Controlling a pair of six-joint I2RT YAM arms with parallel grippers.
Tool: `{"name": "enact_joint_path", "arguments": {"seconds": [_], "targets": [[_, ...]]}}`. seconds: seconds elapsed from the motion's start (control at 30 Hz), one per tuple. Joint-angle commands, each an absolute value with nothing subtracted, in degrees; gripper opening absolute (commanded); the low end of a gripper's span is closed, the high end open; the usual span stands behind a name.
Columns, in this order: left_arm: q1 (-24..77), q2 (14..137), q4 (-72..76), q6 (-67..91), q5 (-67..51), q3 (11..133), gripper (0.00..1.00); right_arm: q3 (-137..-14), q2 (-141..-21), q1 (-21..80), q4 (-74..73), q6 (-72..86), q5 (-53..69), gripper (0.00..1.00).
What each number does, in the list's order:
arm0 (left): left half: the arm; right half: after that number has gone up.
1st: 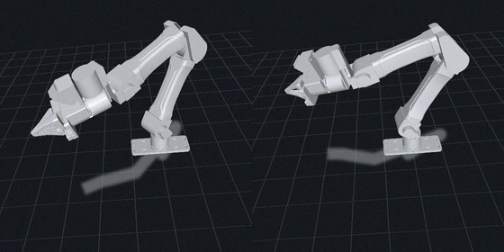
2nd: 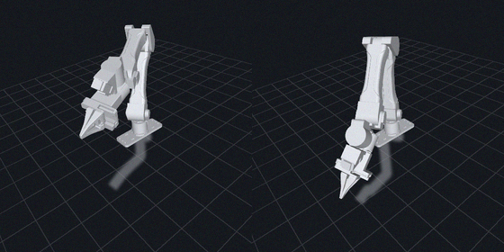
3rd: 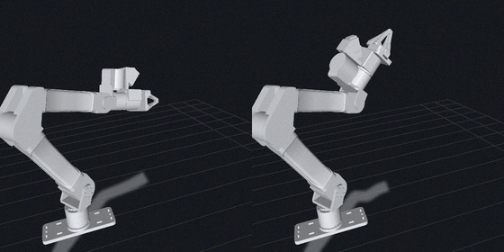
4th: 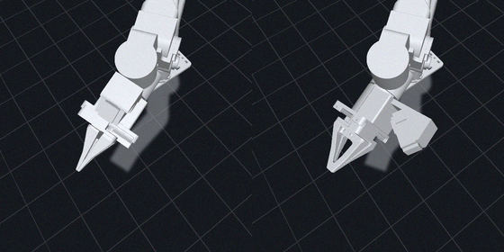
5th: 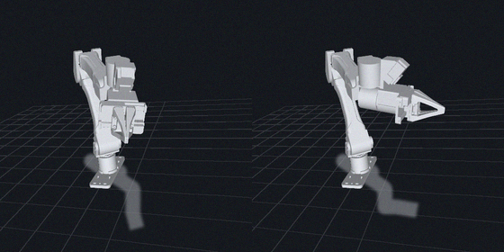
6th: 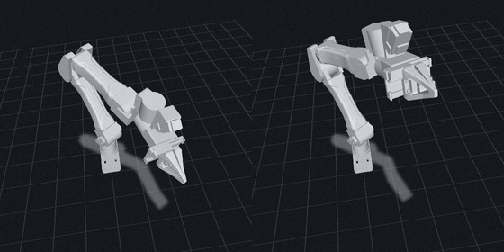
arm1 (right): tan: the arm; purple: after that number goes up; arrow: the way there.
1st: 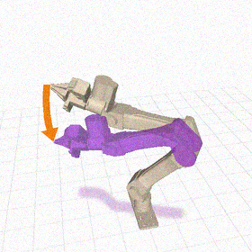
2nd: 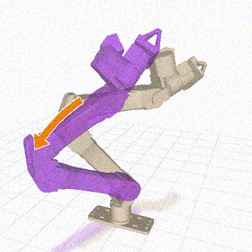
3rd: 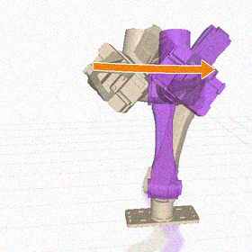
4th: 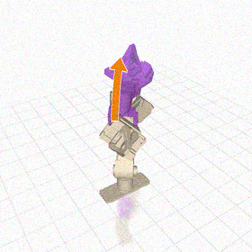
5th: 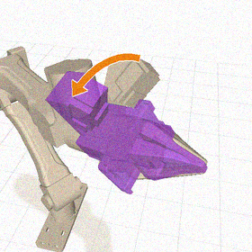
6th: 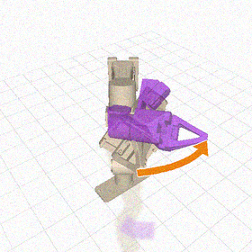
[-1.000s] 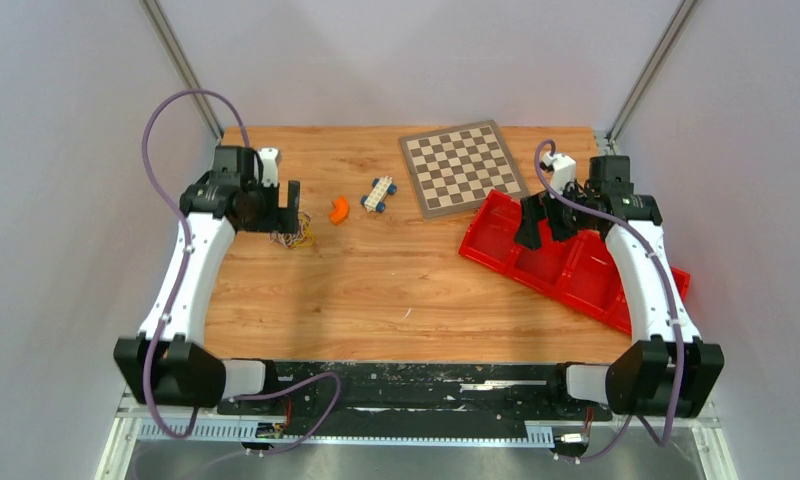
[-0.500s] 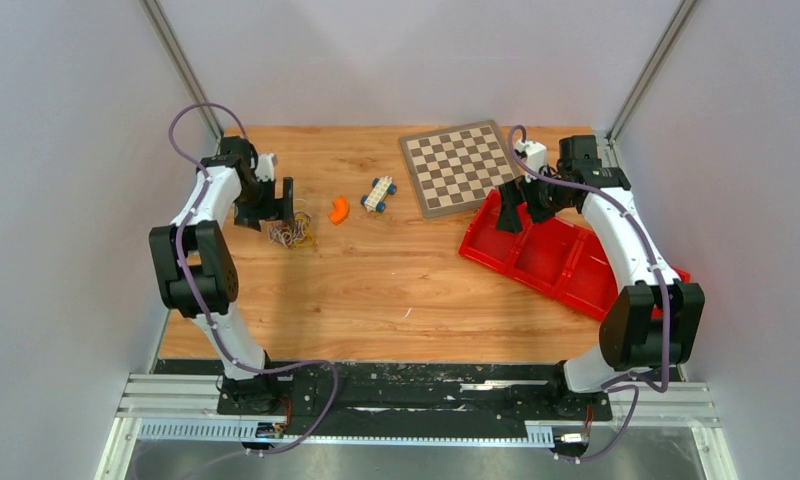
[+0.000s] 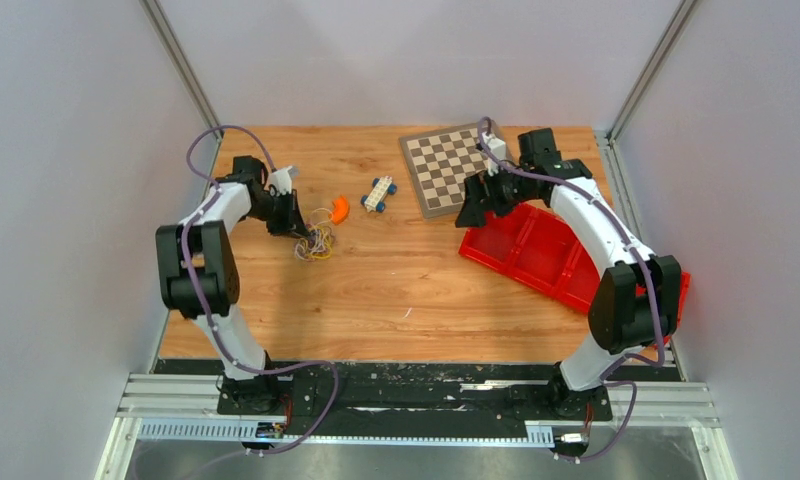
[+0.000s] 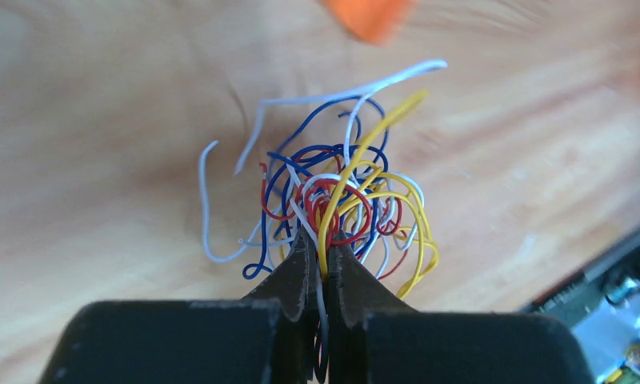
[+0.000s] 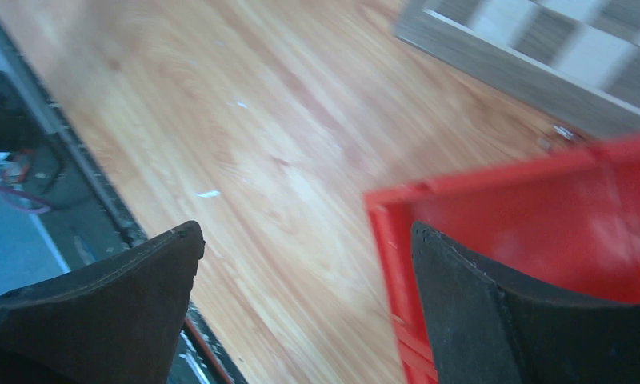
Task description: Untangle the cables
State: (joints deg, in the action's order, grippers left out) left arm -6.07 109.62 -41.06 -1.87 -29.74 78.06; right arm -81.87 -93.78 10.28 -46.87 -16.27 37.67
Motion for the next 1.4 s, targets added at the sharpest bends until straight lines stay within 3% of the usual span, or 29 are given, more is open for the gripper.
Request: {"name": "enact_joint_path", "arguments": {"seconds": [0.0, 0.17, 0.4, 0.47, 0.53, 0.57, 0.6, 0.63, 0.97, 1.17, 1.37], "targets": [[-3.0, 89.5, -36.8, -1.6, -47.4, 69.5, 0.0, -83.6, -94.4, 17.7, -37.8, -6.5, 45.5, 1.0], [-0.4, 79.1, -29.5, 6.9, -54.7, 61.6, 0.0, -82.5, -96.3, 28.8, -26.2, 2.7, 48.5, 1.0], [6.3, 71.7, -15.0, 20.4, -61.8, 54.8, 0.0, -90.1, -103.8, 39.3, -23.4, 5.4, 48.1, 0.98], [6.7, 70.7, -16.3, 20.1, -63.2, 55.3, 0.0, -91.0, -105.4, 40.1, -23.5, 5.4, 46.4, 0.82], [6.5, 70.0, -20.8, 17.2, -63.6, 56.5, 0.0, -90.8, -105.5, 39.5, -23.6, 5.4, 45.6, 0.55], [6.3, 69.3, -22.2, 16.4, -63.5, 56.6, 0.0, -90.2, -105.0, 38.9, -23.6, 5.1, 45.4, 0.38], [5.6, 68.9, -24.0, 15.6, -63.5, 56.5, 0.0, -89.4, -104.3, 38.4, -23.6, 4.5, 45.5, 0.13], [5.2, 68.0, -25.1, 15.2, -63.4, 56.4, 0.0, -88.5, -103.4, 37.8, -23.9, 3.7, 45.3, 0.01], [-10.0, 74.0, -55.0, -7.8, -46.0, 65.8, 0.05, -77.7, -91.7, 26.4, -32.2, -4.9, 35.2, 0.0], [-22.5, 77.8, -63.5, -15.9, -43.7, 67.3, 0.0, -72.4, -84.4, 20.4, -37.2, -8.9, 32.8, 0.0], [-25.2, 78.2, -64.0, -20.4, -41.3, 65.8, 0.0, -70.3, -80.1, 18.7, -39.0, -11.3, 31.5, 0.0]]}}
